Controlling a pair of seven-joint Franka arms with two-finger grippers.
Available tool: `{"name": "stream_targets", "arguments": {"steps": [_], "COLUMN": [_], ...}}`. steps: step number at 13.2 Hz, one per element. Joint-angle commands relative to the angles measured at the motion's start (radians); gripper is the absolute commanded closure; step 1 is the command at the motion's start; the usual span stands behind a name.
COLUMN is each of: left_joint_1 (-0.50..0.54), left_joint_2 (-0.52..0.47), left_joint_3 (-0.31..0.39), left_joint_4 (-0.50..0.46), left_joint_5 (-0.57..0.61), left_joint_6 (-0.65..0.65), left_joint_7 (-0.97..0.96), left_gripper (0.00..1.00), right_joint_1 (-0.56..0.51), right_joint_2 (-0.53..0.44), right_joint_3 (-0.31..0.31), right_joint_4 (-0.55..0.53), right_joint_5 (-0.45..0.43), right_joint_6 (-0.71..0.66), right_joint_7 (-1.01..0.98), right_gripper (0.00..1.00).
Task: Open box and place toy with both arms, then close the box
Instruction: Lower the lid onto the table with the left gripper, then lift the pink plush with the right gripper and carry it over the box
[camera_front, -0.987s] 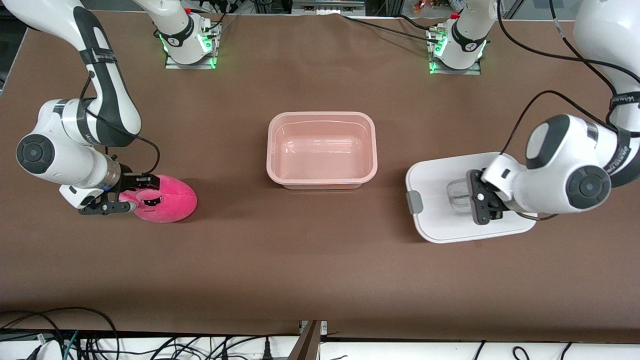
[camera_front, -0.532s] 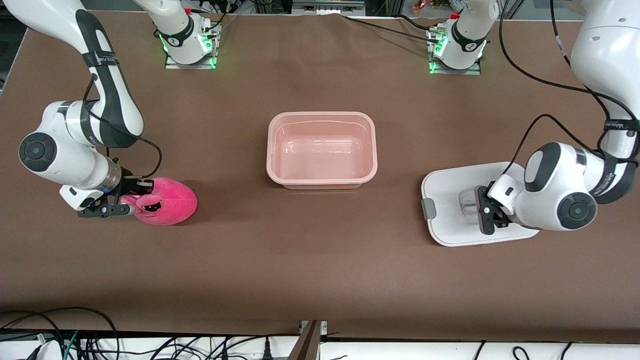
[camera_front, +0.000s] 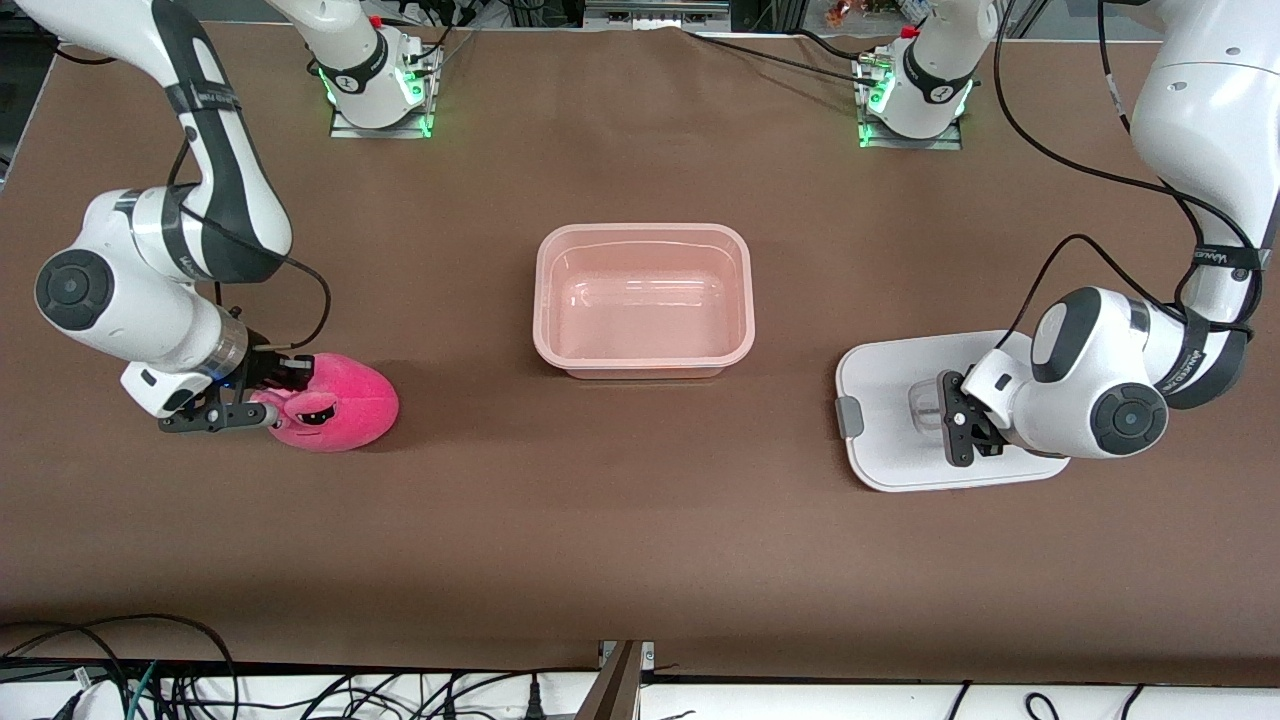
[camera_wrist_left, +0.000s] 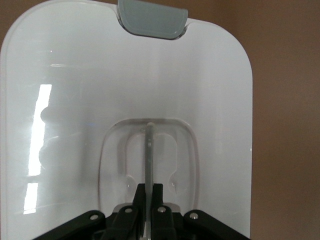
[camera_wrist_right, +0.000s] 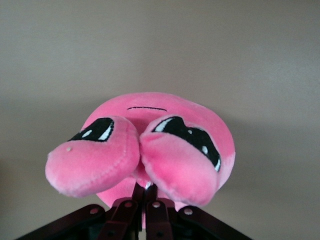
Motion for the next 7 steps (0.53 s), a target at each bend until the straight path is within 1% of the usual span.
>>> {"name": "stream_targets", "arguments": {"steps": [1, 3, 5, 7], "left_joint_1": [-0.003, -0.005, -0.006, -0.006], "left_joint_2": [-0.024, -0.024, -0.024, -0.024], "left_joint_3": [0.001, 0.001, 0.001, 0.001], "left_joint_4": [-0.013, -0.013, -0.013, -0.013], "left_joint_5": [0.025, 0.025, 0.025, 0.025], "left_joint_6": [0.006, 0.008, 0.008, 0.008], "left_joint_7": [0.020, 0.020, 0.020, 0.020], "left_gripper": [0.98, 0.98, 0.98, 0.98], "right_joint_1": [-0.001, -0.001, -0.001, -0.001], "right_joint_2": [-0.077, -0.116, -0.113, -0.107], "right_joint_3": [0.048, 0.129, 0.212, 0.269], "right_joint_4": [0.017, 0.049, 0.133, 0.192], "right_joint_5": [0.015, 0.009, -0.001, 0.001], "right_joint_6": [-0.102, -0.180, -0.274, -0.342], "right_joint_7": [0.062, 0.105, 0.101, 0.064], "right_gripper": [1.00, 1.00, 1.00, 1.00]}}
